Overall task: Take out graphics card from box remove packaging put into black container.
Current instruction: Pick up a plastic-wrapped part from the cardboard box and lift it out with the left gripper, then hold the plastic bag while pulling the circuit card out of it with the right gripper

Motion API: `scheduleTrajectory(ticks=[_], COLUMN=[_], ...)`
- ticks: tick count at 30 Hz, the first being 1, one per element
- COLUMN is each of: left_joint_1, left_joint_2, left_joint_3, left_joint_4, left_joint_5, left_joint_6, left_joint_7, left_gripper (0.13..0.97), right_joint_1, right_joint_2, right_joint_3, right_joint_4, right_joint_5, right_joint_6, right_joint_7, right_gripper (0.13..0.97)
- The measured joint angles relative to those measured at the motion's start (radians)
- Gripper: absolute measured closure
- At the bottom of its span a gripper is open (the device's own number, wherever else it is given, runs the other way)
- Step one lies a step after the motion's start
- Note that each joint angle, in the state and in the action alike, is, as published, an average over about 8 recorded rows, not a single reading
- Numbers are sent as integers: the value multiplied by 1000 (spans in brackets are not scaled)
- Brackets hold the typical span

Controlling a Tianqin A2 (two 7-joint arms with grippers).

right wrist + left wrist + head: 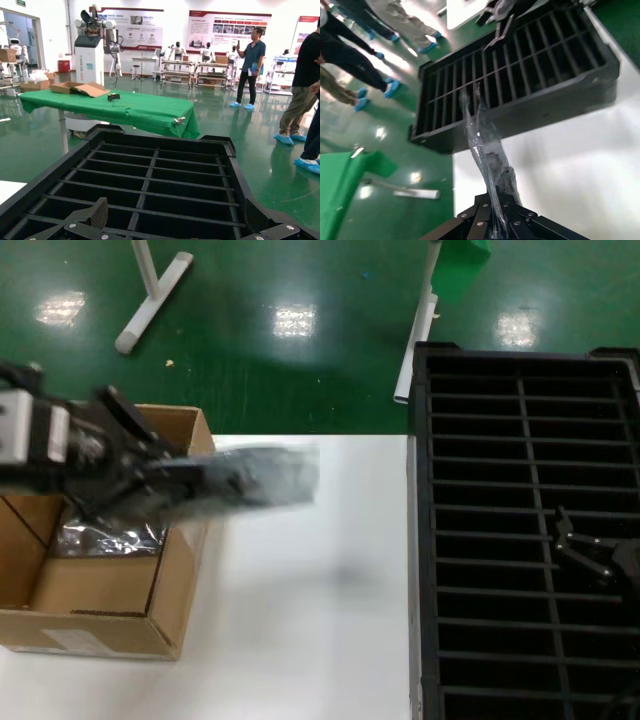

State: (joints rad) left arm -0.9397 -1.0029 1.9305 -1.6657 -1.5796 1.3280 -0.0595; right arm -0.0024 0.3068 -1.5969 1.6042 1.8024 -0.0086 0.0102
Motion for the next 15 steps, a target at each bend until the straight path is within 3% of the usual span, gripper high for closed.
scheduleTrajectory(ticks=[8, 15], left_joint_1=[73, 129], left_joint_2=[49, 96], left_joint_3=[35, 55], left_joint_4=[-83, -112], left_joint_5=[16, 4], left_joint_6=[-30, -60], left_joint_7=[-75, -40], left_gripper=[955, 955], right_joint_1=[0, -3], right_joint_2=[0, 2], right_joint_3=[0, 15], right_joint_4=[0, 2], right_joint_5=[0, 14], right_joint_6=[0, -27], right_joint_7=[0, 4], right_gripper=[129, 129])
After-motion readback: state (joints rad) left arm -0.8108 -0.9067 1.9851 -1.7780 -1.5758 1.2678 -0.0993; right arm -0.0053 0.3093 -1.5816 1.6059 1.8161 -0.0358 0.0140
